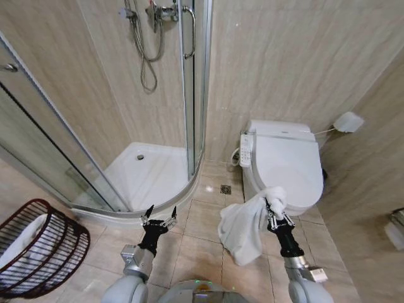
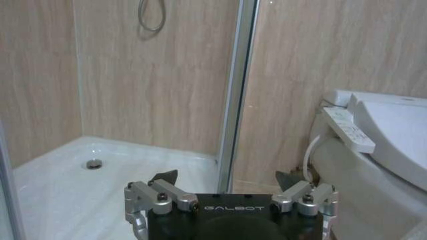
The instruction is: Discard the used towel into the hamper.
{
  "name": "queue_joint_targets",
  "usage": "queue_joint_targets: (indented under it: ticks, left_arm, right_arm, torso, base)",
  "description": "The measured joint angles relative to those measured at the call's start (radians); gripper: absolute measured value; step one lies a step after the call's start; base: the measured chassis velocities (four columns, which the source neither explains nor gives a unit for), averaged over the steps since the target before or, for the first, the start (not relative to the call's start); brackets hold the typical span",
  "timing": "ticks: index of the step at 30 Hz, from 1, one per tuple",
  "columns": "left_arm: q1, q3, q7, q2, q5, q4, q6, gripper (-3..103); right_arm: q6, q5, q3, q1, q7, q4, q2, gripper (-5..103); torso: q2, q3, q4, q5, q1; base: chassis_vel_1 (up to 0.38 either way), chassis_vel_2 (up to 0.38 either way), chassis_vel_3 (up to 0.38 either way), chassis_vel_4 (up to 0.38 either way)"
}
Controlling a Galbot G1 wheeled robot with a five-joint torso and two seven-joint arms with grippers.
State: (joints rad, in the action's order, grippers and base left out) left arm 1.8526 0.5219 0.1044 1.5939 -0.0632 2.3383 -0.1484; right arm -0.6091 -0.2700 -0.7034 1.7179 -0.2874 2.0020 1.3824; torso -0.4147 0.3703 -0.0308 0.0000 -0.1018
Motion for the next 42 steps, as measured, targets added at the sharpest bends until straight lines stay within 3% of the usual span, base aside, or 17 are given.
queue_joint_targets:
  ticks: [42]
  left_arm:
    - [0.0,0.0,0.0,0.0,0.0,0.0,0.0,99]
  right_arm:
    - [-0.021,0.029,0.033,0.025,-0.006,0.064,0.029,12]
  torso:
    - [-0.163,0.098,0.0,0.0,-0.064]
  base:
    - [0.0,0.0,0.0,0.0]
